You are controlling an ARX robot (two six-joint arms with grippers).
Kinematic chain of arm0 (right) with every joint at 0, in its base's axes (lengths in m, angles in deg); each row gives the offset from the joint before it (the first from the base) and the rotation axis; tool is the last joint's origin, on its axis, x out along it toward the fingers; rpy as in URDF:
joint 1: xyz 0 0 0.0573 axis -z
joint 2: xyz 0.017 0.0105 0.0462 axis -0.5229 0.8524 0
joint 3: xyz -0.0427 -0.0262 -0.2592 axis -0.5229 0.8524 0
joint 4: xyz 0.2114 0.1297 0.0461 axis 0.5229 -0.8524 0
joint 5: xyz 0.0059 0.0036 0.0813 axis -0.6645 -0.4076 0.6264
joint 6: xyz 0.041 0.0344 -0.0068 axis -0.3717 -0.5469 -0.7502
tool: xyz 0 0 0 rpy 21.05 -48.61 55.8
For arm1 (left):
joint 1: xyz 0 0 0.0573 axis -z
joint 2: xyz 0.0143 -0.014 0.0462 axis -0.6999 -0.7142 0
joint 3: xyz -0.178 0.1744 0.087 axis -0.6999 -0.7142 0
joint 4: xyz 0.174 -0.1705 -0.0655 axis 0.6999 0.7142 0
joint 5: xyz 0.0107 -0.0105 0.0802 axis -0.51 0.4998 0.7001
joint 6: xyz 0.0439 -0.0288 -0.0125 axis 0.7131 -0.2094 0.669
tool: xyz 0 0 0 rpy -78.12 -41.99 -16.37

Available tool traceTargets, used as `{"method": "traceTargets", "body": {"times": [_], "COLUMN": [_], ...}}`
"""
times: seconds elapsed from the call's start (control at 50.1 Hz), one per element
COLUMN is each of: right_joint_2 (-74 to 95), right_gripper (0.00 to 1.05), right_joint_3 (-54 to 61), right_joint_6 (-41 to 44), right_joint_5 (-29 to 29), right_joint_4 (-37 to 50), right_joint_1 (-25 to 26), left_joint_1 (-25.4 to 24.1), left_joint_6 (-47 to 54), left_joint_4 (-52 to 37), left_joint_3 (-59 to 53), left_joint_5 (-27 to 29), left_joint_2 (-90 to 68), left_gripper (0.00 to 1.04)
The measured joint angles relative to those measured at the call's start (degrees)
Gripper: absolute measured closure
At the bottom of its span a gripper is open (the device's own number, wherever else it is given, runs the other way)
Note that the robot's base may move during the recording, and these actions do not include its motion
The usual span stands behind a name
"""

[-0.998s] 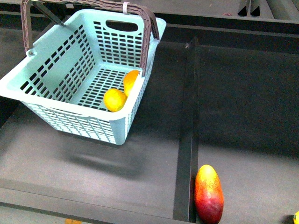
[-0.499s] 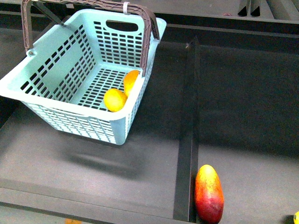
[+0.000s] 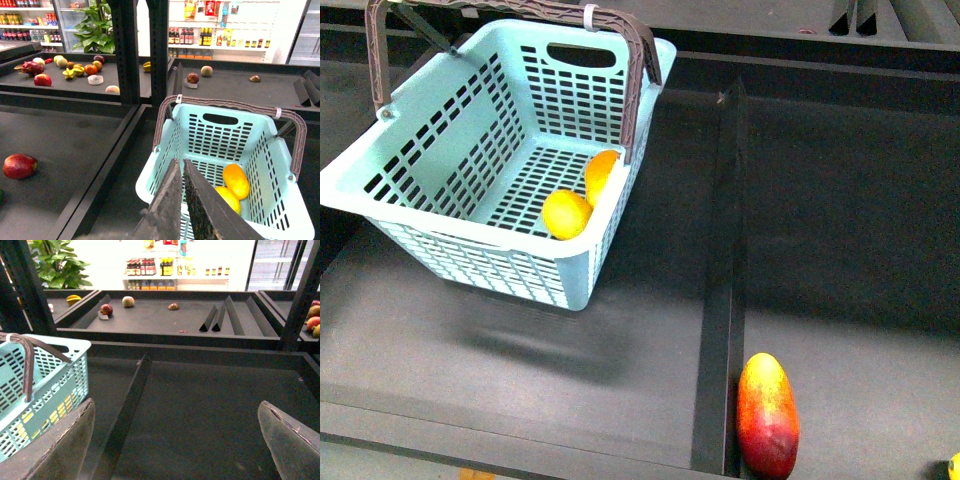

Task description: Pick lemon and mango into basket

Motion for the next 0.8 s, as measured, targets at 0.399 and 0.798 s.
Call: {"method": "traceTargets", "body": {"times": [0.399,0.798], "right_joint_2": [0.0,0.0], "right_gripper": [0.09,0.09], "right_joint_3": [0.0,0.0], "right_joint_6": [0.0,0.0], "right_joint_5": [0.0,0.0], "right_joint_4": [0.0,0.0], "right_joint_1": [0.0,0.0], "left_joint_1": [0.0,0.0], "left_joint_6": [0.0,0.0], "left_joint_4": [9.1,21.9], "left_joint_3": [0.0,0.0], "left_joint_5": [0.0,0.0], "left_joint_2": [9.2,21.7], "left_gripper": [1.01,1.01]}}
